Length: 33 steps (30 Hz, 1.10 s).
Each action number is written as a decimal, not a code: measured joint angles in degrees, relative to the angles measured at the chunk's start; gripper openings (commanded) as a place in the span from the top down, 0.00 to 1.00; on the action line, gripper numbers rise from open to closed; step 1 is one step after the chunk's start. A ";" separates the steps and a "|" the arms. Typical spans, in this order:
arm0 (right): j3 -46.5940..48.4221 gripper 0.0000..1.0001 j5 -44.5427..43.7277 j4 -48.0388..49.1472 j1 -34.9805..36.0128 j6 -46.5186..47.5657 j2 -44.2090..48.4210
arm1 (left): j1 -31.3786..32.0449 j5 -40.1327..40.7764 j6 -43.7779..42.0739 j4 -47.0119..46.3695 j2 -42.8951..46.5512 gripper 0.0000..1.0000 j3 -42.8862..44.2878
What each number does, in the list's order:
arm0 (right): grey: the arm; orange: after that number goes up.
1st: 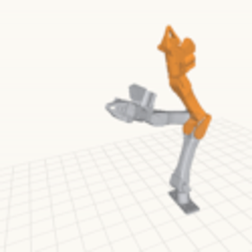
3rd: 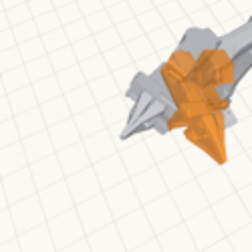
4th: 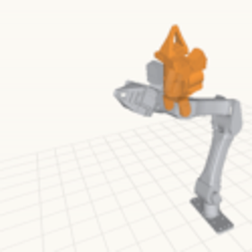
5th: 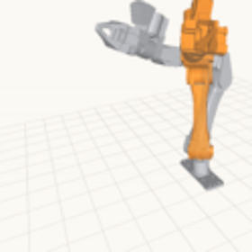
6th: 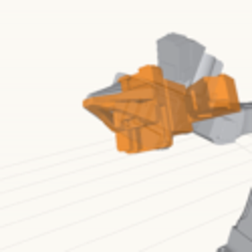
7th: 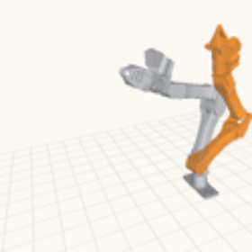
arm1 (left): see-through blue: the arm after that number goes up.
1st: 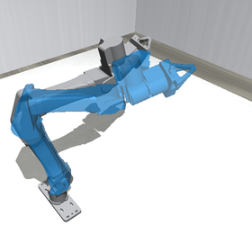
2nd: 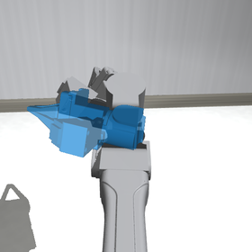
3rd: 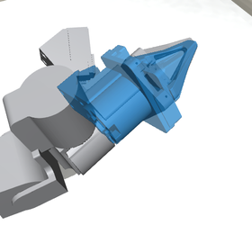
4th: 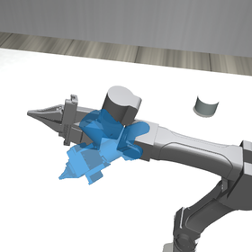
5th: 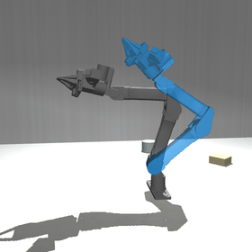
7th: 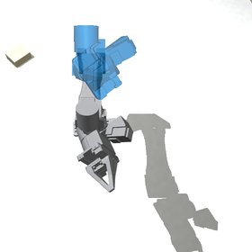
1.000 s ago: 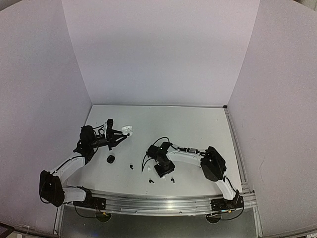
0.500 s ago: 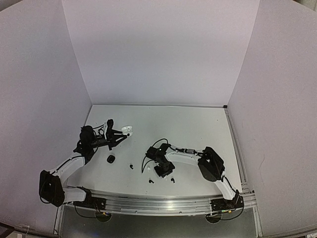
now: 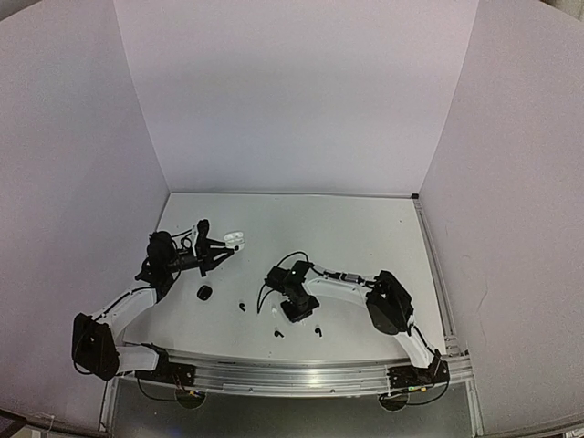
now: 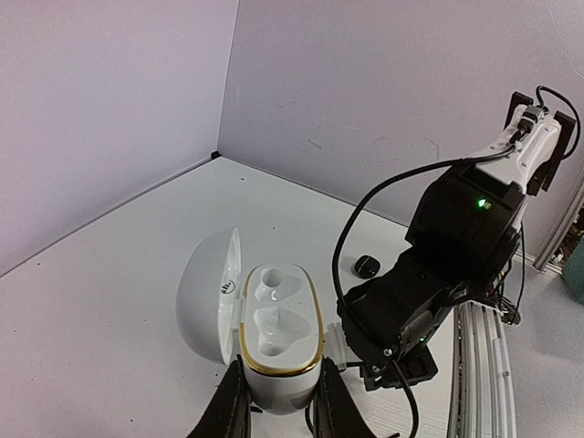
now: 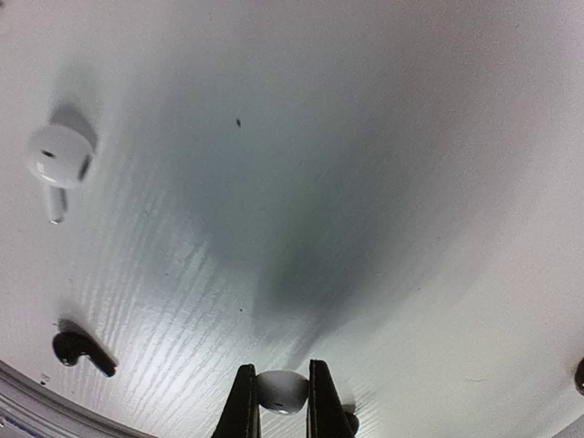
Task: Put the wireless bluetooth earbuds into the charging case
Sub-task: Pick up the right earbud from the center of the board, then insert the right earbud into the right side groove of the charging case.
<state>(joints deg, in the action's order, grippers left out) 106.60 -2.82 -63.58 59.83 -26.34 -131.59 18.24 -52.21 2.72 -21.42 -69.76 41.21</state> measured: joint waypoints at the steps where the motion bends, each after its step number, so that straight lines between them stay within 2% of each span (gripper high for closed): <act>1: 1.36 1.00 -0.98 -0.23 0.00 -0.21 0.15 | 0.00 0.11 -0.11 -0.08 0.02 1.00 0.00; 7: 14.13 1.00 -7.55 0.01 0.00 -0.31 4.33 | 0.22 1.76 -1.28 -3.64 1.01 1.00 -0.13; 12: 22.77 1.00 -11.87 8.88 0.18 2.88 12.59 | 0.22 3.11 -0.90 -11.39 1.33 1.00 -1.47; 16: 23.10 1.00 -13.89 20.47 1.19 6.82 18.05 | 0.41 3.88 -0.68 -17.82 1.31 1.00 -2.81; 22: 17.68 1.00 -14.33 39.56 2.92 13.44 19.53 | 0.59 5.53 -0.81 -23.16 1.31 1.00 -3.10; 27: 15.54 1.00 -12.67 48.01 3.50 18.31 17.97 | 0.59 6.03 -3.13 -23.76 1.31 1.00 -3.24; 33: 15.96 1.00 -11.15 52.31 3.56 22.18 15.97 | 0.59 5.88 -7.35 -23.40 1.31 1.00 -3.52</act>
<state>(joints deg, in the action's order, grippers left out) 122.56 -13.97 -11.27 63.40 -4.16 -115.62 18.83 -46.33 -4.63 -44.82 -68.45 37.69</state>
